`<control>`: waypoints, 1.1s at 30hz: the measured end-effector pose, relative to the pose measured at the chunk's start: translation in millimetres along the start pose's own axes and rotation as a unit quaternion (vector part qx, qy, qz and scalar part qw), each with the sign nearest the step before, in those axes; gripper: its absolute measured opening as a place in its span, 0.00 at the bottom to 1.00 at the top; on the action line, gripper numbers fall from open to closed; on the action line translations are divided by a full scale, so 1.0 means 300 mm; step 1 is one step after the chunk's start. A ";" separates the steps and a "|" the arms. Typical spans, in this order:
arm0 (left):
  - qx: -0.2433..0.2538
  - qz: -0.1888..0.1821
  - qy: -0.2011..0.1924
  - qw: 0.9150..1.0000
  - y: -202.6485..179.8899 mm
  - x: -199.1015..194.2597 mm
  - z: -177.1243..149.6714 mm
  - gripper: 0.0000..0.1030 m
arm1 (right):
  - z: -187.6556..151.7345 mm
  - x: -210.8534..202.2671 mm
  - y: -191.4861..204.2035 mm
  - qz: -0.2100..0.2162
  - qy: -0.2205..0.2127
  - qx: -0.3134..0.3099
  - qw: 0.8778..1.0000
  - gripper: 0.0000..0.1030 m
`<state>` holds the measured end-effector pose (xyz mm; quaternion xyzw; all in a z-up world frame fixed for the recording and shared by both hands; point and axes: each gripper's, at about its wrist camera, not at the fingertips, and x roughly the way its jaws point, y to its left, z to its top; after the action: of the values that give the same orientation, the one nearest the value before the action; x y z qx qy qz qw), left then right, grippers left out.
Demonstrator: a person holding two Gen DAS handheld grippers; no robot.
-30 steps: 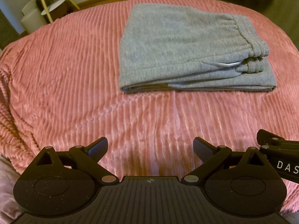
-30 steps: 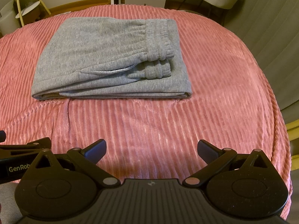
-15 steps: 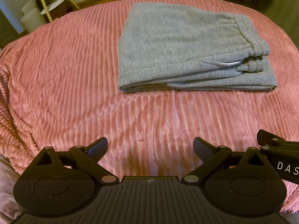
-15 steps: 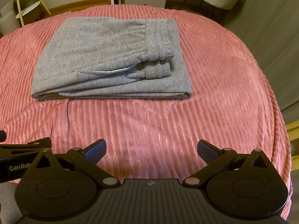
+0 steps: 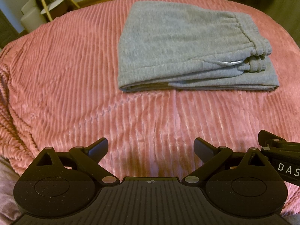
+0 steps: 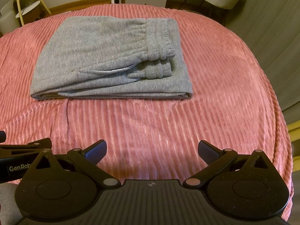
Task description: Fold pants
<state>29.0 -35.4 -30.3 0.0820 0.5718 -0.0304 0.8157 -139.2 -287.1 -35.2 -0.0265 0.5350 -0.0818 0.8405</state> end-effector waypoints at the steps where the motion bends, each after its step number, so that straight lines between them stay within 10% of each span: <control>1: 0.000 0.000 0.000 1.000 0.000 0.002 0.000 0.98 | 0.000 0.000 0.001 -0.001 0.000 -0.001 1.000 1.00; 33: -0.008 0.001 0.013 1.000 0.026 0.035 -0.001 0.98 | 0.005 0.018 0.025 0.000 0.003 -0.011 1.000 1.00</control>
<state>33.5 -27.3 -39.7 0.0762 0.5824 -0.0243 0.8089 -134.8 -280.6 -40.2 -0.0358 0.5386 -0.0758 0.8384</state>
